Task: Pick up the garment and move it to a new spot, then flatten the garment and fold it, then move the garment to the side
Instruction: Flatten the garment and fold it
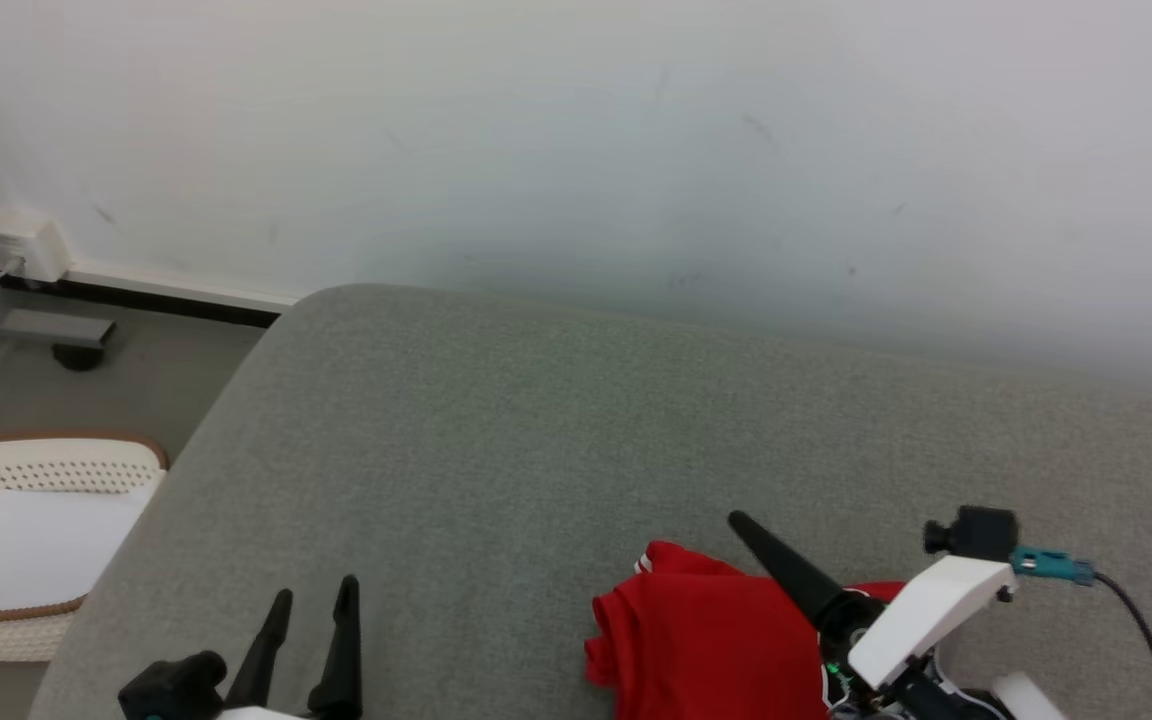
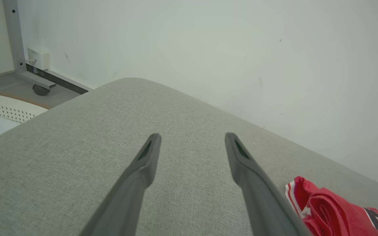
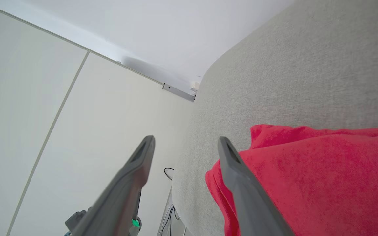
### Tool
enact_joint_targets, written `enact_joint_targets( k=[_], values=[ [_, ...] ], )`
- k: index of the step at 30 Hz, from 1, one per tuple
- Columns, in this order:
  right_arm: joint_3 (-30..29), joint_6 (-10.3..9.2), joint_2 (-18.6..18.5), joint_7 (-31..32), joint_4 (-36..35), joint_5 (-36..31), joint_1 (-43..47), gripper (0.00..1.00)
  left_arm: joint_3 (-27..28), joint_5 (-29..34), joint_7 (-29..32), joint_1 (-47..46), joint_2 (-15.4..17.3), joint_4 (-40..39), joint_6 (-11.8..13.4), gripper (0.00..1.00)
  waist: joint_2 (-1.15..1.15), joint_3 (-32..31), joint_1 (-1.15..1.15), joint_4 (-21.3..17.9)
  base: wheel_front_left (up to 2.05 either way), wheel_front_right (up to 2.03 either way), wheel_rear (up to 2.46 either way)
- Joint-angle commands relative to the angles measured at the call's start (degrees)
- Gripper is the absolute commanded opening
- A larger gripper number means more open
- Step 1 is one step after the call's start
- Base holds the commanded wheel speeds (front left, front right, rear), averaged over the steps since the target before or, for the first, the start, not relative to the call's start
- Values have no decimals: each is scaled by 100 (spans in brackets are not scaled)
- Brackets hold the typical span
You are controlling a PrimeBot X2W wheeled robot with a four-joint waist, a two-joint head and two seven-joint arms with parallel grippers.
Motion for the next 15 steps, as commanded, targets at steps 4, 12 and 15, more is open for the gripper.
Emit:
enact_joint_targets(
  k=[4, 12, 15],
  values=[
    [-218, 3, -412, -268, -582, -168, 199, 100, 90, 65, -2, 76, -20, -81, -11, 100, 0, -38, 0, -185, 0, 0, 0],
    [-666, 3, -1516, -1353, -1670, -1341, 544, 100, 392, 215, -2, 114, -140, -420, -73, 100, 0, -66, 0, -534, 0, 0, 0],
    [-910, 3, -1748, -1914, -1644, -2041, 717, 100, 477, 339, -2, 143, -189, -537, -109, 100, 0, -76, 0, -655, 0, 0, 0]
  ],
)
